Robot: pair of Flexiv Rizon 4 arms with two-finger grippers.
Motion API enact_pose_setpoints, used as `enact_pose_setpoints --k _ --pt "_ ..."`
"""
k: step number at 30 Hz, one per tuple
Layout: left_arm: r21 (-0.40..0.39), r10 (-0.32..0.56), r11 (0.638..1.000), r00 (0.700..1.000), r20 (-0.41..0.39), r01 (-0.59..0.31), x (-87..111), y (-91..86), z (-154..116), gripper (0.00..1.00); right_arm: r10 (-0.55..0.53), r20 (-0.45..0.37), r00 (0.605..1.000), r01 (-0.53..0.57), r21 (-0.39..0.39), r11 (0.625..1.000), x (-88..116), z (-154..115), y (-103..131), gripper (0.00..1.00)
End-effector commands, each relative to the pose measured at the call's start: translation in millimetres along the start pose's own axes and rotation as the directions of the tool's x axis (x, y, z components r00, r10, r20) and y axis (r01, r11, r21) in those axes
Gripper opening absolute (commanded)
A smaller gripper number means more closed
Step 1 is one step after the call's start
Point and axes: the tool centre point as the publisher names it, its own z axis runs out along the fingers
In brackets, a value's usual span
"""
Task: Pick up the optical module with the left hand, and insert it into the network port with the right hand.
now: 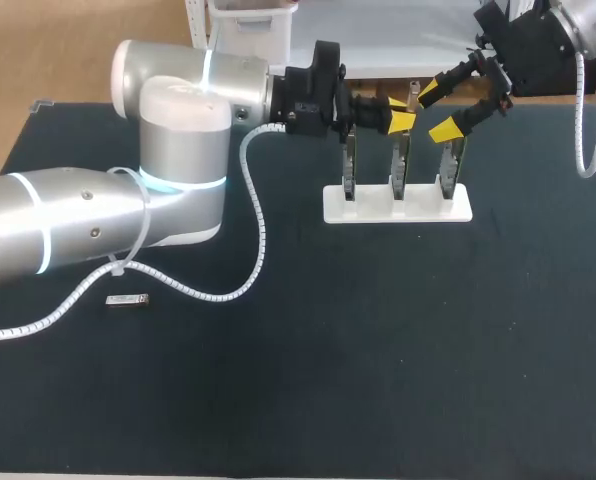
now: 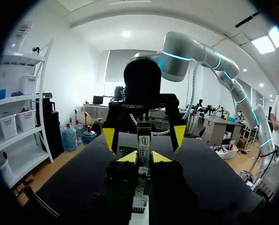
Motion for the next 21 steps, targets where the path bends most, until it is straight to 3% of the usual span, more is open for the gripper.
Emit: enact_pose_setpoints --k 1,21 --pt "-0.003 -0.002 1.000 1.000 -0.005 0.002 -1.3 -1.1 -0.4 0.00 0.000 0.000 1.000 0.000 0.002 1.000 -0.3 0.3 0.2 1.00" --pt "-0.003 -0.002 1.000 1.000 -0.005 0.002 -1.3 -1.1 -0.4 0.00 -0.025 0.032 0.999 0.024 0.054 0.998 -29.1 -13.9 -3.2 1.00"
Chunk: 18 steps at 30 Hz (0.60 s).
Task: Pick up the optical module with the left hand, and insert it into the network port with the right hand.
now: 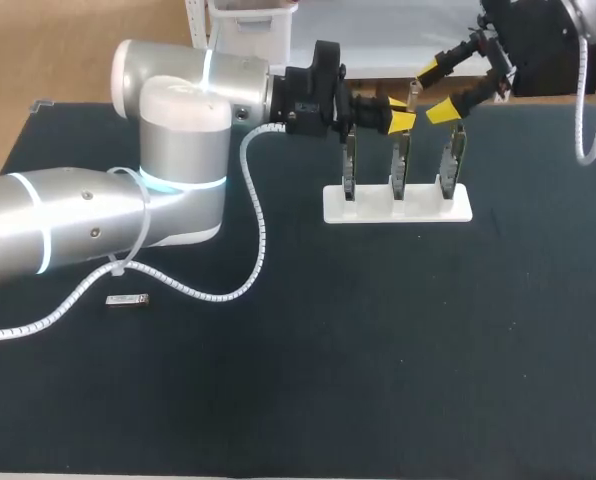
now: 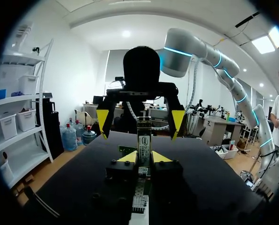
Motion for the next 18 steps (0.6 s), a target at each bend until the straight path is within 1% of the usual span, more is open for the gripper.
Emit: enact_pose_setpoints --k 1,9,18 --pt "-0.002 -0.003 1.000 1.000 -0.005 0.003 -1.2 -1.0 -0.5 0.00 -0.004 0.006 1.000 0.004 0.009 1.000 -4.2 -1.8 3.5 1.00" --pt "-0.002 -0.003 1.000 1.000 -0.005 0.003 -1.2 -1.0 -0.5 0.00 -0.009 0.022 1.000 0.009 0.003 1.000 -13.4 0.0 2.9 1.00" --pt "-0.002 -0.003 1.000 1.000 -0.005 0.003 -1.2 -1.0 -0.5 0.00 -0.011 0.028 1.000 0.011 -0.009 1.000 -19.0 3.7 2.9 1.00"
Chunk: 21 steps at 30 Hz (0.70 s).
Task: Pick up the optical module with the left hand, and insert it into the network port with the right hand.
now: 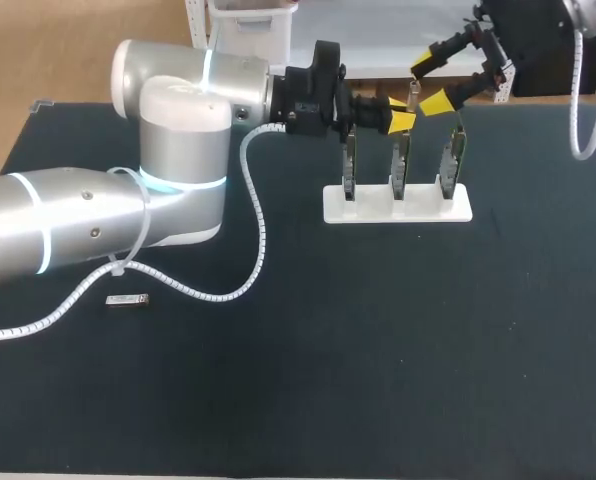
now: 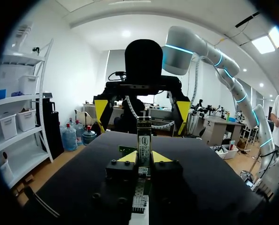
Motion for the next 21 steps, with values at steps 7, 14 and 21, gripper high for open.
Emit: enact_pose_setpoints --k 7,14,21 --pt "-0.002 -0.003 1.000 1.000 -0.005 0.003 -1.2 -1.0 -0.5 0.00 0.000 0.010 1.000 0.000 -0.021 1.000 -4.8 2.8 -0.1 1.00" --pt "-0.002 -0.003 1.000 1.000 -0.005 0.003 -1.2 -1.0 -0.5 0.00 -0.004 0.007 1.000 0.004 -0.029 1.000 -5.9 4.3 1.9 1.00" --pt "-0.002 -0.003 1.000 1.000 -0.005 0.003 -1.2 -1.0 -0.5 0.00 -0.004 0.009 1.000 0.005 -0.015 1.000 -6.4 5.4 3.1 1.00"
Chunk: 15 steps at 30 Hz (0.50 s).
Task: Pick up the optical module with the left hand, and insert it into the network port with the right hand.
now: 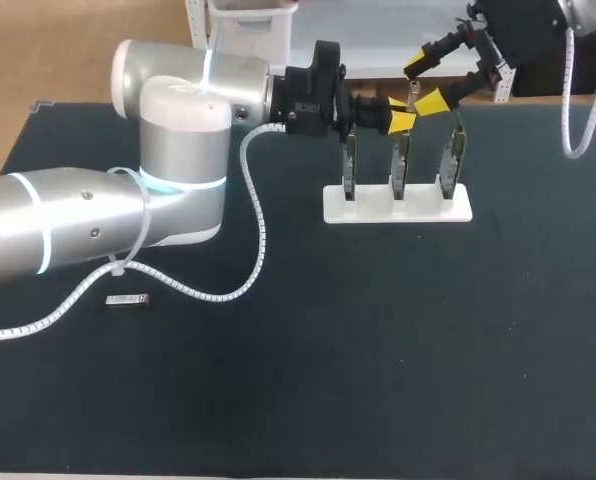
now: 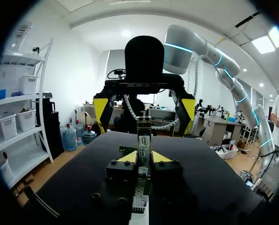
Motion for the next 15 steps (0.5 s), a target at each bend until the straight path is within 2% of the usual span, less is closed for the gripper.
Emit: enact_pose_setpoints --k 1,12,13,14,15 --pt "-0.002 -0.003 1.000 1.000 -0.005 0.003 -1.2 -1.0 -0.5 0.00 0.000 0.002 1.000 0.000 0.012 1.000 -0.3 1.0 0.2 1.00" --pt "-0.002 -0.003 1.000 1.000 -0.005 0.003 -1.2 -1.0 -0.5 0.00 0.002 -0.003 1.000 -0.002 0.023 1.000 0.3 2.4 1.2 1.00" --pt "-0.002 -0.003 1.000 1.000 -0.005 0.003 -1.2 -1.0 -0.5 0.00 0.002 -0.004 1.000 -0.002 0.026 1.000 0.5 2.4 1.1 0.85" --pt "-0.002 -0.003 1.000 1.000 -0.005 0.003 -1.2 -1.0 -0.5 0.00 0.002 -0.005 1.000 -0.002 0.029 1.000 0.7 2.4 1.1 0.47" --pt "-0.002 -0.003 1.000 1.000 -0.005 0.003 -1.2 -1.0 -0.5 0.00 0.002 -0.003 1.000 -0.002 0.030 1.000 0.7 2.4 1.0 0.31"
